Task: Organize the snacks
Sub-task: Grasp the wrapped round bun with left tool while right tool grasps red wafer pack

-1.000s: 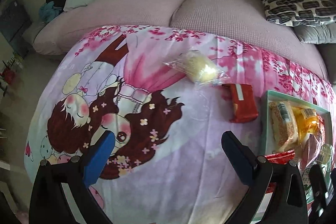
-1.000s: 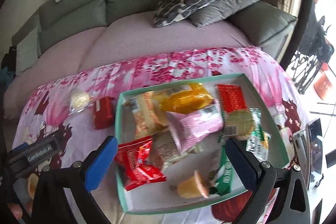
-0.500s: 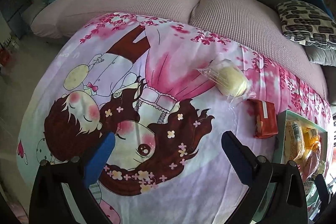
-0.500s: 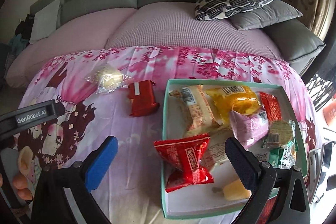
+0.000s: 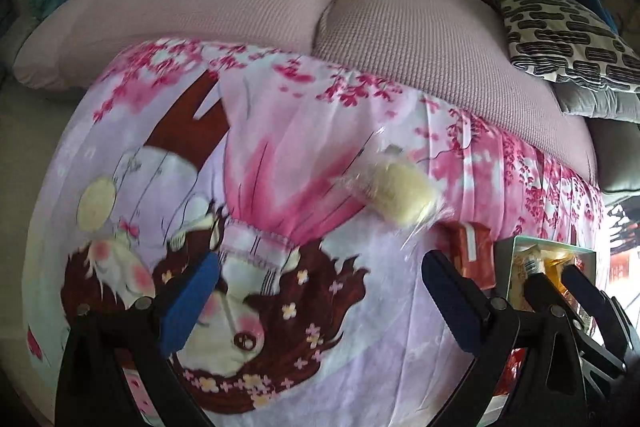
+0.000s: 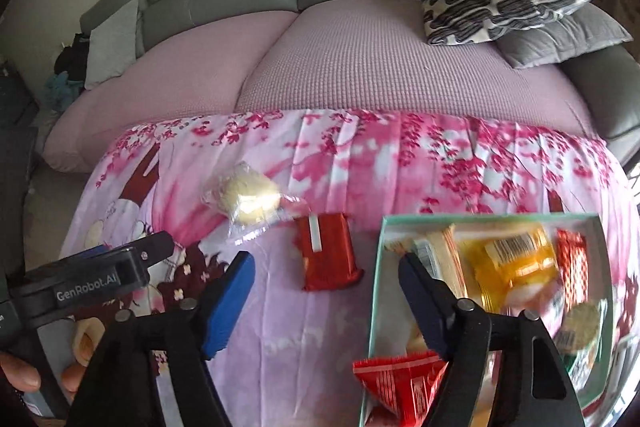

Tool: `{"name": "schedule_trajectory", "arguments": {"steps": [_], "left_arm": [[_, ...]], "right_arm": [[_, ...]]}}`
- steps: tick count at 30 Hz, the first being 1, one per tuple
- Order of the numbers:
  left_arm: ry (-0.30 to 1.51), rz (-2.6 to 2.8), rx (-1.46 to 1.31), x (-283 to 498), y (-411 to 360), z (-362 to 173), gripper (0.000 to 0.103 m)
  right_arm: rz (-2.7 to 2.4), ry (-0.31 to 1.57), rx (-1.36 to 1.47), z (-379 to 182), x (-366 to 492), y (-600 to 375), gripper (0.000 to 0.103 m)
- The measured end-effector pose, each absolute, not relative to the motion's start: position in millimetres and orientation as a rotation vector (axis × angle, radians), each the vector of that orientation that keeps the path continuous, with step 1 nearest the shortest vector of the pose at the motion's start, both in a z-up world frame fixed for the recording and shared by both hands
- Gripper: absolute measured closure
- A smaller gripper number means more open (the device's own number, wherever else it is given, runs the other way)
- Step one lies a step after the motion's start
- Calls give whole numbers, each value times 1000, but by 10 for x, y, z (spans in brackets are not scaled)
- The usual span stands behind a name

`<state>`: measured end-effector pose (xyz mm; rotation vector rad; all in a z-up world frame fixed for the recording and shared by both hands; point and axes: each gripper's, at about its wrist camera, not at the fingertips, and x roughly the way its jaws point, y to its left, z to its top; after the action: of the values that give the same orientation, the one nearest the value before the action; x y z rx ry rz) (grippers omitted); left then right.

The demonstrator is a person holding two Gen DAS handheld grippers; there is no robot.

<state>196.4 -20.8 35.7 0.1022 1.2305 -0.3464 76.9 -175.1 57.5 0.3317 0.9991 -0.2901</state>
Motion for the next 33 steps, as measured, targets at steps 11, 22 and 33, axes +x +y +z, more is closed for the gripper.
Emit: {"name": "schedule_trajectory", "arguments": {"steps": [11, 22, 33], "left_arm": [[1400, -422, 95, 2429, -741, 221, 2], [1495, -368, 132, 2575, -1040, -337, 8], [1461, -375, 138, 2586, -1017, -400, 10]], "right_arm": [[-211, 1164, 322, 303, 1397, -1835, 44], [-210, 1227, 304, -69, 1543, -1885, 48], [-236, 1287, 312, -430, 1616, -1940, 55]]}}
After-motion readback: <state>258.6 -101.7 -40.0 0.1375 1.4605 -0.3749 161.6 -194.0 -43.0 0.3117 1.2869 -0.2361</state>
